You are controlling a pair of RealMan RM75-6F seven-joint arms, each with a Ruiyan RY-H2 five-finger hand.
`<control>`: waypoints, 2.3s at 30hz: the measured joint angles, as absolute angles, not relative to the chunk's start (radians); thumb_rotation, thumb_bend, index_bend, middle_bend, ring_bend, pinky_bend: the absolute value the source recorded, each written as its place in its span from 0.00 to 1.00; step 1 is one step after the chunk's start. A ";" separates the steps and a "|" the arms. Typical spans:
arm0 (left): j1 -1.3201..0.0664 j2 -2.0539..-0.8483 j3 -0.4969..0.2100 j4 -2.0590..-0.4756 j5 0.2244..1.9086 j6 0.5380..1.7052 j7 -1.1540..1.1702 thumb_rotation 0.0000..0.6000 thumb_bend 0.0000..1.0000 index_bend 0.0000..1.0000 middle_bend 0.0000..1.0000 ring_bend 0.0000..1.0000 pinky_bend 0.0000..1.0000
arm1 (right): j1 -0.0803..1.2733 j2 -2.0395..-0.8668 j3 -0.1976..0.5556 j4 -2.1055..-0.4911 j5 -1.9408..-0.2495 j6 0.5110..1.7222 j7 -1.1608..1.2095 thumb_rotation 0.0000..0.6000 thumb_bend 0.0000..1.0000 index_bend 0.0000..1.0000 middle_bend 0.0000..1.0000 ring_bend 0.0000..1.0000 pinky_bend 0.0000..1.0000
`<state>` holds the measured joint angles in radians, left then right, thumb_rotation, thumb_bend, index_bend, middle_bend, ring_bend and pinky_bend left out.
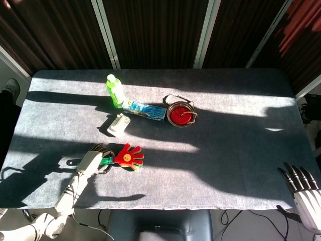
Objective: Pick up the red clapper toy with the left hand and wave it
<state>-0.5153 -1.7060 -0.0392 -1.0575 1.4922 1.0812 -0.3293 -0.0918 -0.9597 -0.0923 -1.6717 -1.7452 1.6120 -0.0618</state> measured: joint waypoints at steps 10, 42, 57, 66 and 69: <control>-0.511 -1.724 -0.029 -1.019 1.566 1.196 -0.593 1.00 0.58 0.85 0.79 0.51 0.62 | -0.092 -0.959 -0.094 -1.671 -1.748 1.613 -0.060 1.00 0.15 0.00 0.00 0.00 0.00; -0.490 -1.650 -0.041 -1.040 1.666 1.423 -1.479 1.00 0.60 0.85 0.82 0.53 0.66 | -0.088 -0.964 -0.093 -1.674 -1.741 1.598 -0.071 1.00 0.14 0.00 0.00 0.00 0.00; -0.527 -1.633 0.005 -1.025 1.699 1.366 -0.777 1.00 0.59 0.85 0.82 0.53 0.67 | -0.088 -0.964 -0.095 -1.674 -1.745 1.600 -0.071 1.00 0.14 0.00 0.00 0.00 0.00; -0.543 -1.545 0.007 -1.103 1.698 1.420 -1.485 1.00 0.58 0.85 0.82 0.52 0.66 | -0.089 -0.966 -0.094 -1.674 -1.743 1.599 -0.074 1.00 0.14 0.00 0.00 0.00 0.00; -0.539 -1.523 -0.004 -1.109 1.686 1.467 -1.820 1.00 0.58 0.85 0.82 0.52 0.65 | -0.089 -0.967 -0.094 -1.675 -1.742 1.598 -0.076 1.00 0.14 0.00 0.00 0.00 0.00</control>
